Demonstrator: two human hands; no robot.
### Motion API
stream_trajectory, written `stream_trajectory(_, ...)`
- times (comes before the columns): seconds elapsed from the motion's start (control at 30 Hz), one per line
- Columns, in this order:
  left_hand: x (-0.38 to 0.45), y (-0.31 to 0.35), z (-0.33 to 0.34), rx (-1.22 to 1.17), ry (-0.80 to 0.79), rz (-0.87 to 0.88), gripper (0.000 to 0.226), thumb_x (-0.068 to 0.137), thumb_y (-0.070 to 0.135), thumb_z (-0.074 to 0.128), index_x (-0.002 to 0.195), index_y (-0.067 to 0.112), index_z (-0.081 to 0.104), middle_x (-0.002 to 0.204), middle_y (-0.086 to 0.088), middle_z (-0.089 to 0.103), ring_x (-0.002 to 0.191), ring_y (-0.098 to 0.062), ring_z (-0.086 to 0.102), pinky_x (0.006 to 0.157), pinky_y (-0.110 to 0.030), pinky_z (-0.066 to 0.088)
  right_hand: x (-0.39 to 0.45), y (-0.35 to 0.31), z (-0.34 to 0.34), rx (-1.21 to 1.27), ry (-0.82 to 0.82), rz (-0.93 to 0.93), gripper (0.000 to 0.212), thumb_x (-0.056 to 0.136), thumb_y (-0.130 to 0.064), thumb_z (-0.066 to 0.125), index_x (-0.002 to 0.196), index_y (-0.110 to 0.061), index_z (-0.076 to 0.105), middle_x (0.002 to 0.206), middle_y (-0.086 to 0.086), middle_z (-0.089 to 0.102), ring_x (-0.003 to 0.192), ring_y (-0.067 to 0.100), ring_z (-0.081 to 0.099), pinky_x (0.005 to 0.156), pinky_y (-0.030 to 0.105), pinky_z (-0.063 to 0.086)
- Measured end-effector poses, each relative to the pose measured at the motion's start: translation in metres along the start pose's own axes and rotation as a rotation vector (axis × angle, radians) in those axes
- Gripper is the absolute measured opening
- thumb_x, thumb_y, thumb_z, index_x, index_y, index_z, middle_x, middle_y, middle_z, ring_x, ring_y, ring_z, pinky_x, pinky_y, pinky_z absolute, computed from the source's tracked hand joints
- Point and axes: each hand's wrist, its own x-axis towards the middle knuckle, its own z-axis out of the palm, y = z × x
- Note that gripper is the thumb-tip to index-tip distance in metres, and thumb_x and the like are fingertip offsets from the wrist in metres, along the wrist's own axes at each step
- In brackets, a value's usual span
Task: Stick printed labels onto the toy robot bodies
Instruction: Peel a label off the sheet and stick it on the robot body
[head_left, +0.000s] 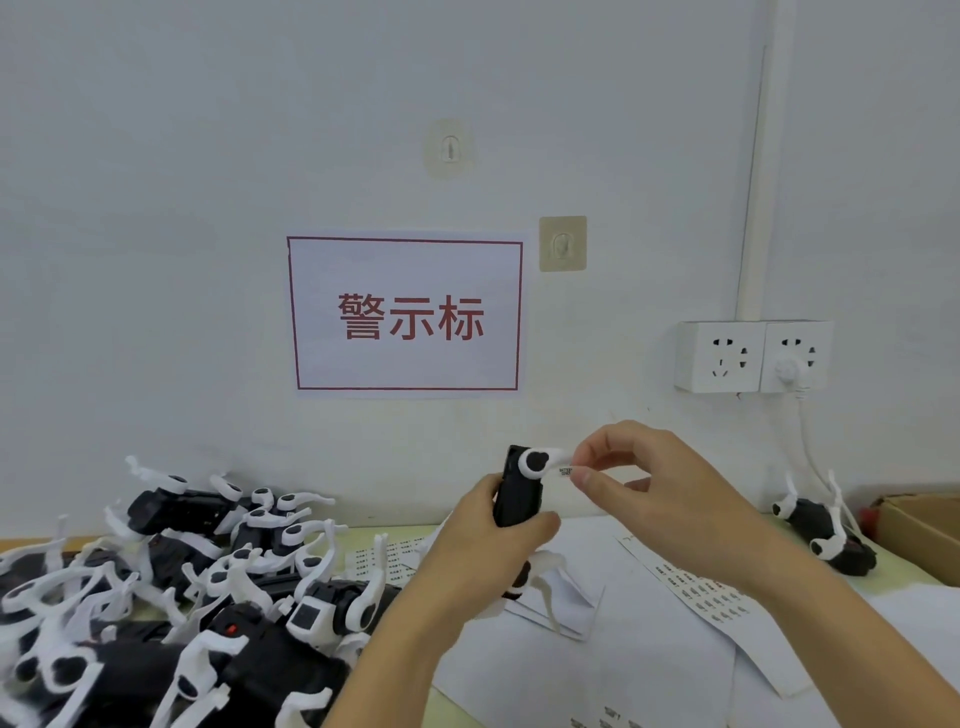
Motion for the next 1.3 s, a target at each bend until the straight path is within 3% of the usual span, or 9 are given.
stream_trajectory(0.13,-0.007,0.01,-0.006,-0.119,-0.054,-0.009,0.05,0.069,0.034,0.068,0.108,0.06,0.053,0.105,-0.007,0.072,0.081,-0.021,0.07,0.073,-0.033,0.056,-0.001,-0.005,0.0,-0.017,0.017,-0.054,0.008,0.092,-0.029,0.065,0.084,-0.031,0.066,0.1,-0.015,0.065,0.101,-0.004,0.06,0.08,0.021,0.049)
stream_trajectory(0.2,-0.008,0.015,-0.008,-0.187,-0.078,0.029,0.059,0.07,0.031,0.07,0.116,0.061,0.049,0.111,-0.014,0.071,0.089,-0.034,0.073,0.078,-0.043,0.059,-0.001,-0.007,-0.002,-0.018,0.03,-0.081,0.01,0.091,-0.029,0.065,0.082,-0.032,0.066,0.099,-0.016,0.064,0.101,-0.003,0.06,0.08,0.021,0.05)
stream_trajectory(0.3,-0.011,0.023,-0.009,-0.271,-0.1,0.107,0.059,0.077,0.025,0.075,0.121,0.056,0.052,0.111,-0.014,0.072,0.081,-0.035,0.075,0.068,-0.04,0.059,-0.002,-0.009,-0.004,-0.052,0.058,-0.123,0.014,0.092,-0.029,0.065,0.08,-0.036,0.065,0.1,-0.017,0.061,0.103,-0.002,0.058,0.082,0.02,0.047)
stream_trajectory(0.43,-0.009,0.026,-0.009,-0.224,-0.044,0.17,0.054,0.086,0.024,0.079,0.119,0.061,0.059,0.098,0.0,0.078,0.088,-0.018,0.074,0.081,-0.035,0.059,-0.002,-0.014,-0.009,-0.116,0.093,-0.153,0.014,0.093,-0.028,0.064,0.082,-0.037,0.064,0.109,-0.019,0.053,0.108,-0.004,0.051,0.09,0.018,0.04)
stream_trajectory(0.57,-0.009,0.027,-0.007,-0.278,-0.096,0.159,0.059,0.084,0.017,0.08,0.125,0.056,0.061,0.095,-0.003,0.077,0.079,-0.022,0.073,0.077,-0.045,0.063,-0.004,-0.018,-0.014,-0.195,0.048,-0.158,0.016,0.094,-0.026,0.064,0.081,-0.036,0.065,0.112,-0.023,0.048,0.11,-0.011,0.044,0.089,0.009,0.034)
stream_trajectory(0.73,-0.009,0.027,-0.008,-0.225,-0.103,0.166,0.06,0.081,0.023,0.08,0.125,0.059,0.06,0.097,-0.003,0.077,0.08,-0.015,0.072,0.081,-0.043,0.062,-0.007,-0.024,-0.016,-0.292,0.014,-0.159,0.02,0.094,-0.027,0.063,0.076,-0.035,0.063,0.111,-0.028,0.042,0.112,-0.015,0.037,0.085,0.002,0.03)
stream_trajectory(0.87,-0.009,0.027,-0.009,-0.18,-0.099,0.174,0.059,0.083,0.024,0.079,0.126,0.06,0.058,0.096,0.001,0.078,0.078,-0.011,0.072,0.079,-0.026,0.06,-0.009,-0.028,-0.013,-0.38,0.017,-0.182,0.021,0.096,-0.026,0.061,0.077,-0.036,0.06,0.112,-0.024,0.04,0.111,-0.006,0.037,0.087,0.015,0.032)
stream_trajectory(1.03,-0.008,0.026,-0.008,-0.178,-0.102,0.174,0.058,0.084,0.026,0.079,0.128,0.058,0.058,0.095,0.001,0.078,0.079,-0.013,0.072,0.072,-0.02,0.059,-0.011,-0.034,-0.012,-0.45,0.021,-0.195,0.023,0.097,-0.026,0.06,0.077,-0.038,0.055,0.116,-0.018,0.039,0.117,0.005,0.037,0.099,0.03,0.037)
stream_trajectory(1.3,-0.009,0.028,-0.01,-0.158,-0.082,0.182,0.057,0.085,0.028,0.077,0.129,0.058,0.057,0.093,0.002,0.078,0.079,-0.01,0.071,0.065,-0.012,0.052,-0.012,-0.037,-0.009,-0.523,0.061,-0.225,0.017,0.097,-0.026,0.06,0.081,-0.034,0.059,0.117,-0.016,0.038,0.116,0.006,0.035,0.096,0.032,0.039)
